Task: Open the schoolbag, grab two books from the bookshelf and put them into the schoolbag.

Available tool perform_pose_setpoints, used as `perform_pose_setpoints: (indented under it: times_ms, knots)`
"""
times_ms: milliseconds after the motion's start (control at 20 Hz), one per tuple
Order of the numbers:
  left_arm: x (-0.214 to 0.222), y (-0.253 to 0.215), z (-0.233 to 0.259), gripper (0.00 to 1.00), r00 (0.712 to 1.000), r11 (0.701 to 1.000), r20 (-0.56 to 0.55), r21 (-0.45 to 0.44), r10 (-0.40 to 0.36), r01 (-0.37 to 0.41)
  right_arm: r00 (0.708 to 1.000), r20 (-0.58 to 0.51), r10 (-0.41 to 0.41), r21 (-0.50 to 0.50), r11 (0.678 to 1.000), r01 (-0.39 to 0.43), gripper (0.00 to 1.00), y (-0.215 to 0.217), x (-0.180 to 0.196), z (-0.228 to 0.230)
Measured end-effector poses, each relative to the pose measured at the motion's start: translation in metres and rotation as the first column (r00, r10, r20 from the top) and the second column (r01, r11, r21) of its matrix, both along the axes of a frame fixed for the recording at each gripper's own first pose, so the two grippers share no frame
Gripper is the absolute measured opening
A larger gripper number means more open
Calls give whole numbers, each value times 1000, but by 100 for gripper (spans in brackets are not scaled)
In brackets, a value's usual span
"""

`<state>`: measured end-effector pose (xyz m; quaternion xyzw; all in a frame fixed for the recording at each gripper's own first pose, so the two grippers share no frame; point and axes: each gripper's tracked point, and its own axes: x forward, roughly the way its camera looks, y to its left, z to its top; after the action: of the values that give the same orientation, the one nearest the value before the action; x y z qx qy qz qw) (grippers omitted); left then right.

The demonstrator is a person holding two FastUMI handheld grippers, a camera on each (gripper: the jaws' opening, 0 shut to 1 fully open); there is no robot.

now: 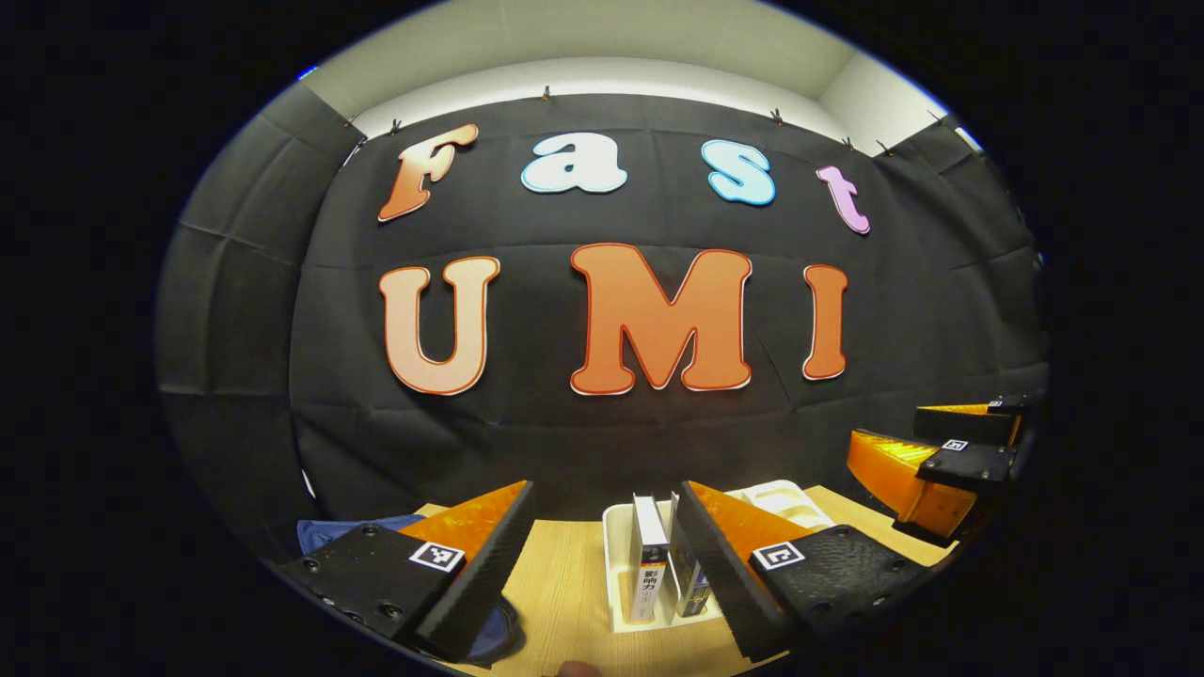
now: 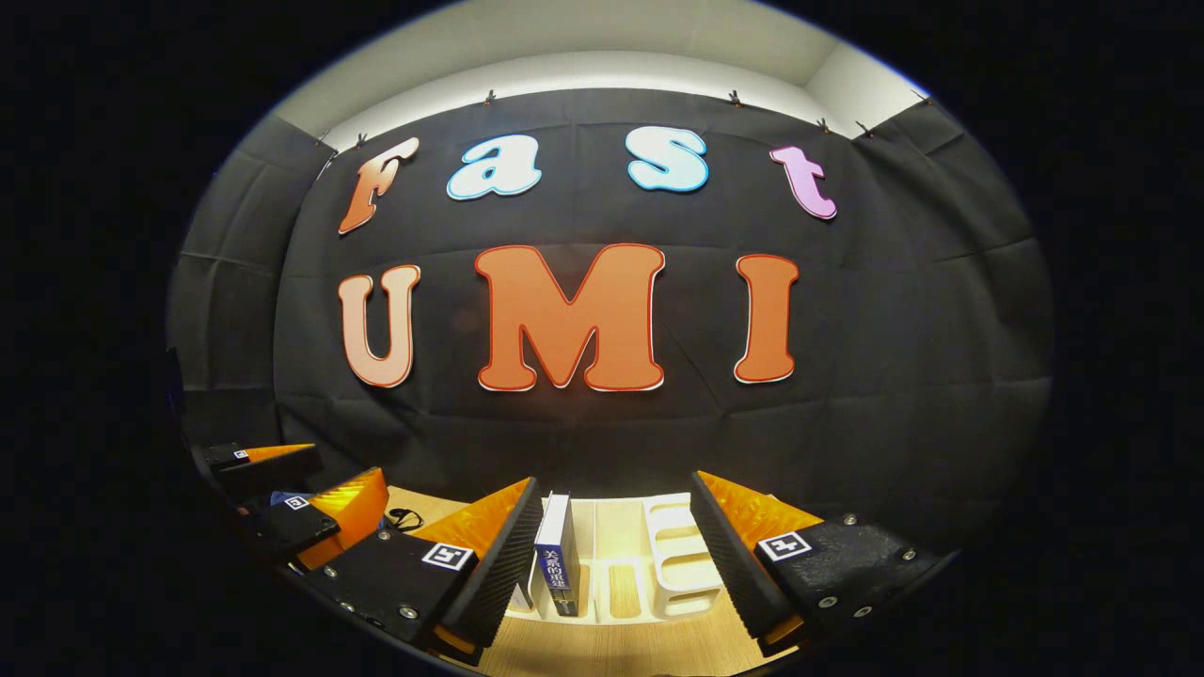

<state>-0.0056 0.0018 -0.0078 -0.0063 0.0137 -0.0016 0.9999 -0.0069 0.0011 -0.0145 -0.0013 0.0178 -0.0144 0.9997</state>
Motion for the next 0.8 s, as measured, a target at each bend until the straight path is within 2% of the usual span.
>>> perform_pose_setpoints:
  times_ms: [50, 100, 150, 200, 500, 650, 700, 750, 800]
  knots:
    - [0, 1, -1, 95, 1000, 1000, -2, -1, 8, -8, 1000, 0, 0, -1, 1000, 0, 94, 0, 1, -1]
    - [0, 1, -1, 99, 1000, 1000, -4, -3, 11, -11, 1000, -2, 1, -2, 1000, -1, 94, 1, 1, -1]
    - [-1, 1, -2, 99, 1000, 1000, -7, -5, 15, -15, 1000, -3, 2, -4, 1000, -2, 94, 1, 1, -2]
    - [-1, 1, -2, 95, 1000, 1000, -13, -6, 14, -15, 1000, -5, 2, -5, 1000, -2, 94, 0, 1, -3]
    - [2, 3, -1, 95, 1000, 1000, -4, -4, 24, -24, 999, -34, 26, 5, 1000, -26, 94, 3, 4, -10]
    - [3, 10, -1, 95, 998, 998, 2, 1, 55, -55, 999, -32, 33, 2, 999, -33, 94, 1, 6, -12]
    - [4, 13, 0, 99, 998, 998, 0, 2, 67, -67, 999, -37, 38, 3, 999, -38, 94, 1, 7, -14]
    - [4, 14, -2, 95, 997, 997, -4, 1, 80, -80, 998, -40, 44, 4, 999, -44, 94, -1, 9, -15]
    - [3, 16, -1, 99, 996, 996, -4, -6, 94, -94, 998, -42, 48, 4, 999, -48, 94, -2, 10, -16]
